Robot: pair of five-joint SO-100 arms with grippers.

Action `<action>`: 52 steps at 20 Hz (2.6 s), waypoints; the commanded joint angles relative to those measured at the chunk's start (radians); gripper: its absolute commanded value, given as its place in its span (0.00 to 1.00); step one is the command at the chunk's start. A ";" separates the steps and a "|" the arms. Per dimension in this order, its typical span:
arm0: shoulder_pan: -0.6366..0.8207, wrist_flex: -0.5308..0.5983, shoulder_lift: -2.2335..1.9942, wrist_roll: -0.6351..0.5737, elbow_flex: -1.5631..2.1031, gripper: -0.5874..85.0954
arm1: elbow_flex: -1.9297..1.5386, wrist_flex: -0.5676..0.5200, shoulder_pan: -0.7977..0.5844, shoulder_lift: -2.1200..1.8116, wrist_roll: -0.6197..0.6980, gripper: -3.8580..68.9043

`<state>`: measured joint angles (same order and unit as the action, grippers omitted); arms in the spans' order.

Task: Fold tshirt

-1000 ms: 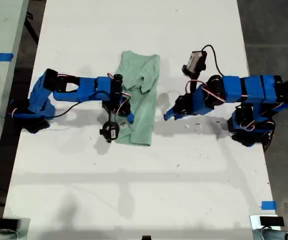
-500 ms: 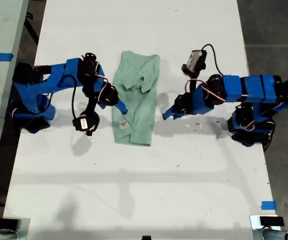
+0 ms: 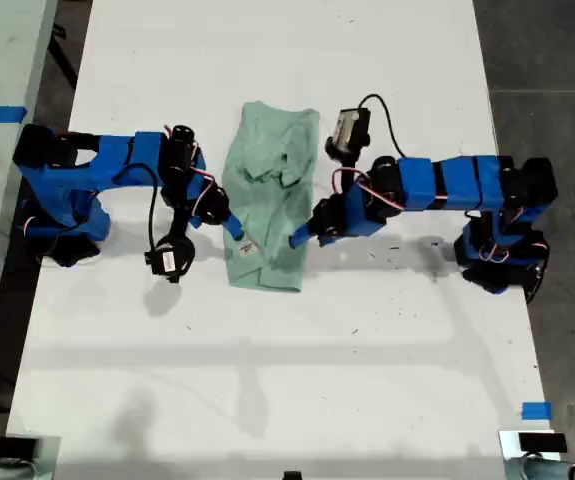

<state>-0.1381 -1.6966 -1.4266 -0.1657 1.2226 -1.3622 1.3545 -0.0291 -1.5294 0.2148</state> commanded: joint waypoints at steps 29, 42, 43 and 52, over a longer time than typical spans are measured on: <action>-0.081 0.327 0.348 0.060 -0.025 0.01 | 0.434 0.063 0.078 0.549 0.034 0.03; -0.147 0.087 0.163 -0.061 -0.347 0.01 | 0.354 0.107 0.117 0.190 0.072 0.03; -0.074 0.063 0.135 -0.118 -0.344 0.01 | 0.310 0.124 0.041 0.135 0.097 0.03; 0.434 0.192 0.265 -0.532 -0.390 0.01 | -0.038 -0.035 -0.442 -0.091 0.305 0.03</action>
<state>0.2224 -1.5447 -1.1566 -0.6289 0.8897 -1.4021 1.3330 -0.3912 -1.5355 0.4694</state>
